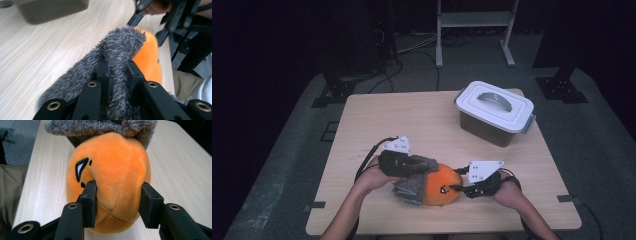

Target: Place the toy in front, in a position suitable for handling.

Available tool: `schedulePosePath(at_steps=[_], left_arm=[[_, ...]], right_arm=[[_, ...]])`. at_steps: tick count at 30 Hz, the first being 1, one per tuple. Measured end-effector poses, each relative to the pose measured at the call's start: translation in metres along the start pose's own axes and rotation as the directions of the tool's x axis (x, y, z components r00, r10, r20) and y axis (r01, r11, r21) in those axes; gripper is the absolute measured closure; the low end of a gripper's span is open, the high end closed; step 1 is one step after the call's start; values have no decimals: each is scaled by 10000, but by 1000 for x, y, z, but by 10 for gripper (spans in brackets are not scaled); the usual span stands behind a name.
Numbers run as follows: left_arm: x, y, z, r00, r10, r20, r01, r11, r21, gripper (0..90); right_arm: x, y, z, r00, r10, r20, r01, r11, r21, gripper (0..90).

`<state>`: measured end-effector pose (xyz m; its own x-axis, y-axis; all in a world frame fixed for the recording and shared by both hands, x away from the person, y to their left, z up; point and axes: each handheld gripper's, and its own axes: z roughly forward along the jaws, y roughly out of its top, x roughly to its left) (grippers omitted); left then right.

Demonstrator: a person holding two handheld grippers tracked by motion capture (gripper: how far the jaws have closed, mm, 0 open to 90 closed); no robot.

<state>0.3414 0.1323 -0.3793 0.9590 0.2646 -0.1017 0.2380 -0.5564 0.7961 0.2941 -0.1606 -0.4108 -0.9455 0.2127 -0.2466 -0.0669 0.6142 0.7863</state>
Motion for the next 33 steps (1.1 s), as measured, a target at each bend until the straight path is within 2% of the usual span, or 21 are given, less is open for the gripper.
schedulePosePath(at_steps=[2,4,6,7,8,9,10,11,12,13,14,15,16,17,18,23,25,27,28,33], left_arm=[[1,0,-1,10000,-12,18,12,10000,-67,765],[-3,9,0,9997,128,222,-122,9995,-288,765],[-5,14,2,9993,215,290,-205,9991,-366,765],[-8,20,5,9986,378,360,-364,9986,-377,765],[-13,30,11,9961,700,529,-686,9973,-276,765],[-13,30,11,9961,700,529,-686,9973,-276,765],[-18,38,22,9935,965,596,-965,9953,-40,765],[-18,38,22,9935,965,596,-965,9953,-40,765],[-19,38,29,9931,1014,582,-1026,9946,180,765],[-19,38,29,9931,1014,582,-1026,9946,180,765],[-18,35,32,9940,859,683,-871,9961,147,765],[-18,35,32,9940,859,683,-871,9961,147,765],[-18,32,34,9946,693,775,-701,9975,73,765],[-18,32,34,9946,693,775,-701,9975,73,765],[-18,31,34,9944,628,849,-633,9980,35,765],[-22,32,35,9929,674,982,-699,9973,229,764],[-21,29,34,9926,658,1024,-685,9974,230,764],[-21,29,33,9928,686,985,-713,9972,244,765],[-20,27,31,9931,706,935,-728,9971,206,765],[-17,22,25,9947,590,840,-604,9981,149,765]], right_arm=[[0,1,-1,10000,-66,54,66,10000,6,536],[-1,5,-3,9989,-388,254,387,9992,44,536],[-1,5,-3,9988,-419,259,418,9991,51,536],[-1,6,-2,9988,-432,252,431,9991,25,535],[0,7,-1,9987,-452,255,453,9990,-37,534],[0,7,-1,9987,-452,255,453,9990,-37,534],[2,6,0,9987,-434,262,435,9991,-23,521],[2,6,0,9987,-434,262,435,9991,-23,521],[1,3,1,9999,-69,140,68,9999,112,441],[1,3,1,9999,-69,140,68,9999,112,441],[-3,-1,-1,9983,576,-63,-576,9983,-8,358],[-3,-1,-1,9983,576,-63,-576,9983,-8,358],[-6,-3,-5,9946,981,-336,-985,9951,-113,333],[-6,-3,-5,9946,981,-336,-985,9951,-113,333],[-7,-5,-5,9902,1294,-531,-1313,9908,-333,333],[-7,-5,2,9869,1465,-678,-1488,9884,-305,344],[-5,-6,3,9859,1517,-706,-1543,9875,-330,403],[-4,-6,4,9864,1492,-692,-1518,9878,-340,437],[-2,-6,4,9899,1288,-594,-1310,9908,-345,492],[-1,-7,4,9913,1175,-596,-1198,9921,-369,528]])
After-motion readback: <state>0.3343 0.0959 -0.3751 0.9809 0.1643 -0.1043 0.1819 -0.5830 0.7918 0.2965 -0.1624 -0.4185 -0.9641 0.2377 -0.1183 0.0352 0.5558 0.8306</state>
